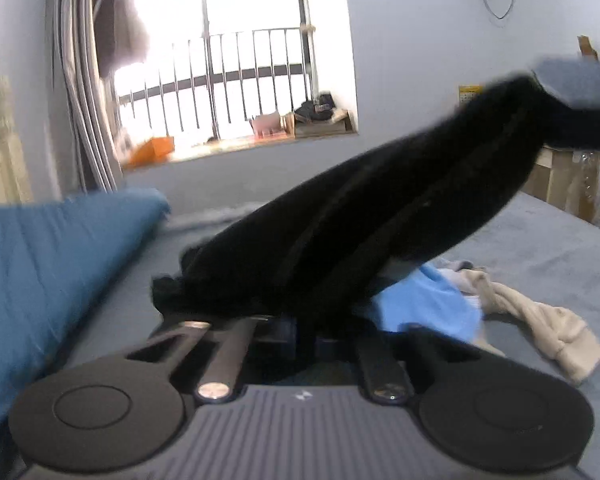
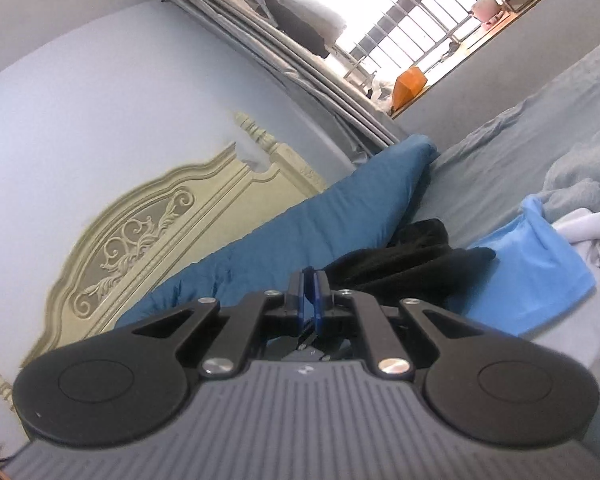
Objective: Fold clothes
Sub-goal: 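Lift the black T-shirt out of the heap with both grippers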
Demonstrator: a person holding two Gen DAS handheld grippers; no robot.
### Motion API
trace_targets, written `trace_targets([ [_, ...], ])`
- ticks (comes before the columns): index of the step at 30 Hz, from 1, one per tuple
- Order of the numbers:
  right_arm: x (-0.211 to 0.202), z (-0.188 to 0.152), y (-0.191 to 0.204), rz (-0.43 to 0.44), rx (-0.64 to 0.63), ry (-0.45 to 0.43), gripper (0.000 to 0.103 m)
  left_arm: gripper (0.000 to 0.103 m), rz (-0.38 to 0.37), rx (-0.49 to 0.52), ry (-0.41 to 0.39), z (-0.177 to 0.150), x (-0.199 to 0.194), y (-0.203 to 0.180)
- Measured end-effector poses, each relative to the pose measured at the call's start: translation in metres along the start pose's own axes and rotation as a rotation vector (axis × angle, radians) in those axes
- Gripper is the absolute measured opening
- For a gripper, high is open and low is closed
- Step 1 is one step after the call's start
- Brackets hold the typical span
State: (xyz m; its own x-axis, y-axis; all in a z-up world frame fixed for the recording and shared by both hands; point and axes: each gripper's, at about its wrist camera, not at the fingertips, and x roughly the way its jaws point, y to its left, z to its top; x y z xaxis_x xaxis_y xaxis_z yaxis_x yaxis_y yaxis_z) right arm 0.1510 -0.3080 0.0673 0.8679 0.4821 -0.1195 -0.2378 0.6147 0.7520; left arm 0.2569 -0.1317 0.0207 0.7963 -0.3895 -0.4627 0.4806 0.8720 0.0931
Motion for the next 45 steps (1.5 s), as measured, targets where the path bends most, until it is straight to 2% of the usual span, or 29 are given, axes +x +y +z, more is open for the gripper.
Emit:
trace_targets([
  [5,-0.007,0.005,-0.011,0.039,0.063,-0.045,0.003,0.006,-0.003,-0.052,-0.024,-0.007,-0.048,-0.003],
  [11,-0.038,0.002,0.026,0.106,0.055,-0.040,0.003,0.005,-0.055,-0.157,-0.059,-0.012,-0.156,-0.012],
  [14,-0.080,-0.015,0.057,0.144,0.048,-0.023,0.003,0.005,-0.095,-0.209,-0.063,-0.015,-0.222,-0.023],
  [17,-0.125,-0.037,0.083,0.174,0.080,-0.005,0.003,0.005,-0.130,-0.213,-0.052,-0.022,-0.287,-0.045],
  [20,-0.178,-0.061,0.105,0.148,0.127,0.018,0.003,0.005,-0.187,-0.190,0.010,-0.033,-0.343,-0.078],
  [23,-0.231,-0.088,0.126,0.090,0.172,0.055,0.003,0.006,-0.282,-0.194,0.124,-0.053,-0.388,-0.112],
  [26,-0.290,-0.116,0.140,-0.009,0.241,0.069,0.003,0.006,-0.377,-0.216,0.248,-0.080,-0.416,-0.148],
  [29,-0.345,-0.152,0.146,-0.152,0.309,0.063,0.003,0.006,-0.480,-0.239,0.362,-0.118,-0.429,-0.186],
  [32,-0.391,-0.190,0.140,-0.297,0.371,0.067,0.003,0.008,-0.556,-0.189,0.453,-0.170,-0.428,-0.227],
  [34,-0.411,-0.215,0.127,-0.396,0.397,0.079,0.003,0.010,-0.566,-0.140,0.501,-0.209,-0.425,-0.251],
  [35,-0.416,-0.228,0.115,-0.435,0.404,0.090,0.004,0.015,-0.568,-0.105,0.528,-0.225,-0.420,-0.260],
  [37,-0.423,-0.251,0.088,-0.531,0.397,0.128,0.004,0.018,-0.576,-0.064,0.577,-0.246,-0.412,-0.269],
  [38,-0.426,-0.261,0.074,-0.575,0.385,0.144,0.004,0.023,-0.582,-0.060,0.595,-0.256,-0.412,-0.271],
  [41,-0.437,-0.289,0.031,-0.681,0.366,0.167,0.004,0.041,-0.574,-0.048,0.605,-0.270,-0.419,-0.269],
  [45,-0.449,-0.307,-0.009,-0.771,0.328,0.151,0.007,0.042,-0.499,0.046,0.591,-0.282,-0.421,-0.269],
])
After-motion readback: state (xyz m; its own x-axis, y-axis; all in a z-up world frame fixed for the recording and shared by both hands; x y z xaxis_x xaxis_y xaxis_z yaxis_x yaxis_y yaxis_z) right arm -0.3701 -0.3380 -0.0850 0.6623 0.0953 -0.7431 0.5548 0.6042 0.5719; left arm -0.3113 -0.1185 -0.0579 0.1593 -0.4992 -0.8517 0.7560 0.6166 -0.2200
